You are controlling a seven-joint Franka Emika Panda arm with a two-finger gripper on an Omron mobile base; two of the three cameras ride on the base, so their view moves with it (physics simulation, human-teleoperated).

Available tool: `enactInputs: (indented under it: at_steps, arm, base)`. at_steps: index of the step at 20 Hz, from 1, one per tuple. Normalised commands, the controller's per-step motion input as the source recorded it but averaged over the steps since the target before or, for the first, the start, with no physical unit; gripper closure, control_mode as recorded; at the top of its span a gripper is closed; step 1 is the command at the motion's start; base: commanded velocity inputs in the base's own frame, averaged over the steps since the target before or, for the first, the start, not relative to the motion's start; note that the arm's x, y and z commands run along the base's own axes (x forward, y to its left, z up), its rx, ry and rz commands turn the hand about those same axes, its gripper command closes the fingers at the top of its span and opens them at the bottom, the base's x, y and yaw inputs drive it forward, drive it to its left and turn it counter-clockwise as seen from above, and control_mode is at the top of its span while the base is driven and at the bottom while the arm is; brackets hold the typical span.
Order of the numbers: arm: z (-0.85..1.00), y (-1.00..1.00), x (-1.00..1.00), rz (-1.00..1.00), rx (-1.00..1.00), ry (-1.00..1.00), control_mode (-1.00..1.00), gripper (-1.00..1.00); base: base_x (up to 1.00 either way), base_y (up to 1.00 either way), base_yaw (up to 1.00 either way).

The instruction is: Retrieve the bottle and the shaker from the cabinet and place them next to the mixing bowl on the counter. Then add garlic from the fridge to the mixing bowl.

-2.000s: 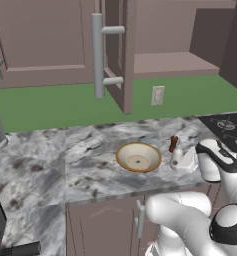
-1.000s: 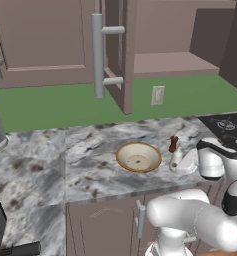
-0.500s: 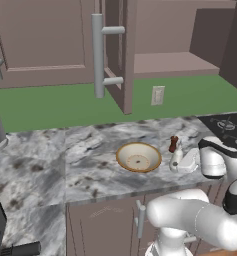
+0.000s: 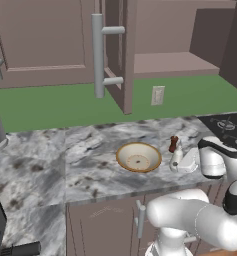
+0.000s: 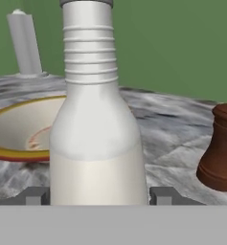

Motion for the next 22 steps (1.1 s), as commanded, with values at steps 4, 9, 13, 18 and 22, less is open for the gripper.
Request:
enactInputs:
  at_steps: [4,9,13,18,22]
  arm:
    - [0.00,0.00,0.00,0.00,0.00,0.00,-1.00,-1.00]
    - [0.00,0.00,0.00,0.00,0.00,0.00,-1.00,-1.00]
    - [0.00,0.00,0.00,0.00,0.00,0.00,-1.00,-1.00]
    - [0.00,0.00,0.00,0.00,0.00,0.00,-1.00,-1.00]
    - [0.00,0.00,-0.04,0.00,0.00,-0.02,-1.00,-1.00]
  base:
    - [0.00,0.00,0.00]
    - [0.00,0.00,0.00]
    - [0.00,0.00,0.00]
    - [0.00,0.00,0.00]
    - [0.00,0.00,0.00]
